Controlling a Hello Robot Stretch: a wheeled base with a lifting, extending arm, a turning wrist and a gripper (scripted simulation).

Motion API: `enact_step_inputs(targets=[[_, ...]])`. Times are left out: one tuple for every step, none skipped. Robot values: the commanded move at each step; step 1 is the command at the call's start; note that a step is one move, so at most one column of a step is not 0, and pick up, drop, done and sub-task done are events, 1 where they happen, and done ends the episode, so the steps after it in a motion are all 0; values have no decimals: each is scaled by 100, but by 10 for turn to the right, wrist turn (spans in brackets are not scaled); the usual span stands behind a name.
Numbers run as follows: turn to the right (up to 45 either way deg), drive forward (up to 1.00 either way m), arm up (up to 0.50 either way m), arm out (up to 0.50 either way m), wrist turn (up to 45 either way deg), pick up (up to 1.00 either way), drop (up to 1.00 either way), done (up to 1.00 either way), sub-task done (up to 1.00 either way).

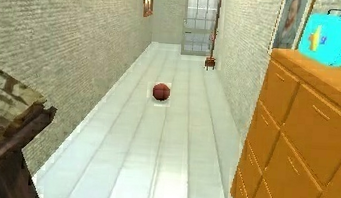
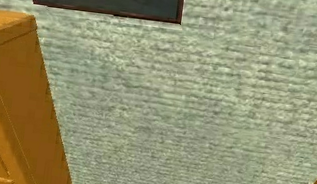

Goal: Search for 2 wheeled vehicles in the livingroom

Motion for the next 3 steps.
enact_step_inputs(targets=[[0, 40, 0, 0, 0, 0, 0, 0, 0], [30, 0, 0, 0, 0, 0, 0, 0, 0], [-450, 0, 0, 0, 0, 0, 0, 0, 0]])
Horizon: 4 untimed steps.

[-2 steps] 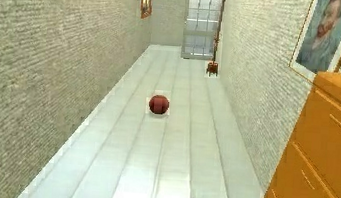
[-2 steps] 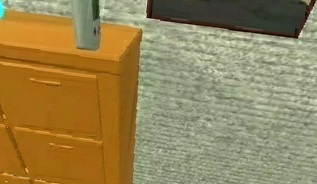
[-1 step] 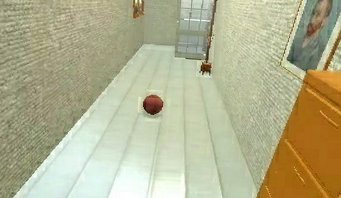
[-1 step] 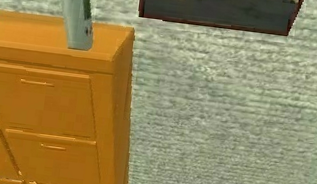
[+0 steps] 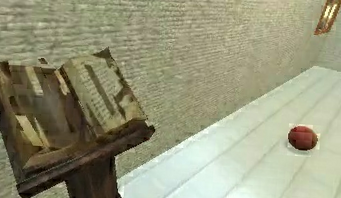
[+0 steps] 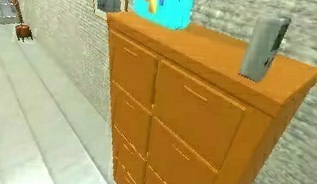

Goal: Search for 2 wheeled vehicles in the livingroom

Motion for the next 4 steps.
enact_step_inputs(targets=[[-450, 0, 0, 0, 0, 0, 0, 0, 0], [-450, 0, 0, 0, 0, 0, 0, 0, 0], [-420, 0, 0, 0, 0, 0, 0, 0, 0], [0, 15, 0, 0, 0, 0, 0, 0, 0]])
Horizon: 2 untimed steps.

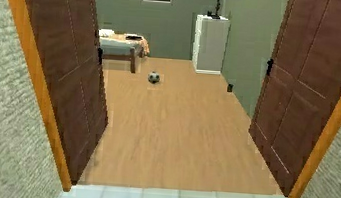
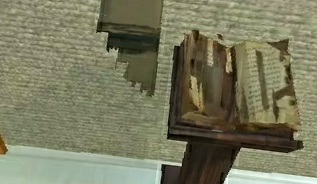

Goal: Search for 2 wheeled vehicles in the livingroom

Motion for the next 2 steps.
enact_step_inputs(targets=[[450, 0, 0, 0, 0, 0, 0, 0, 0], [450, 0, 0, 0, 0, 0, 0, 0, 0]])
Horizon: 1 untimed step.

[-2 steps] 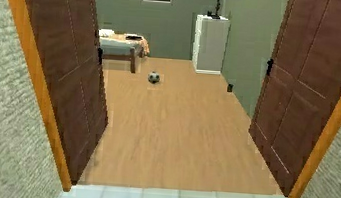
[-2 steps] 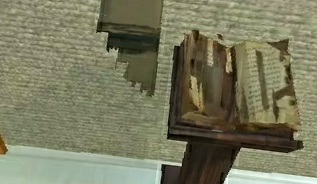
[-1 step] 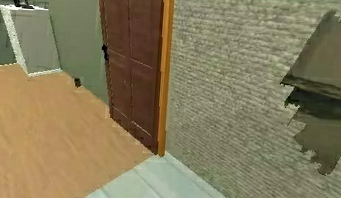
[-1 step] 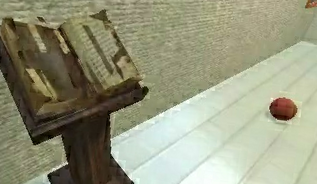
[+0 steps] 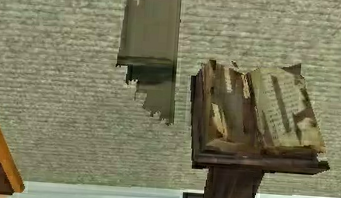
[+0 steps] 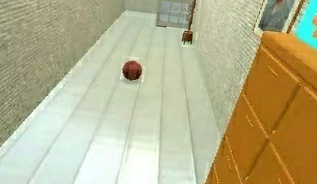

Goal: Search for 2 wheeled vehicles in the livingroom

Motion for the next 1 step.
enact_step_inputs(targets=[[450, 0, 0, 0, 0, 0, 0, 0, 0]])
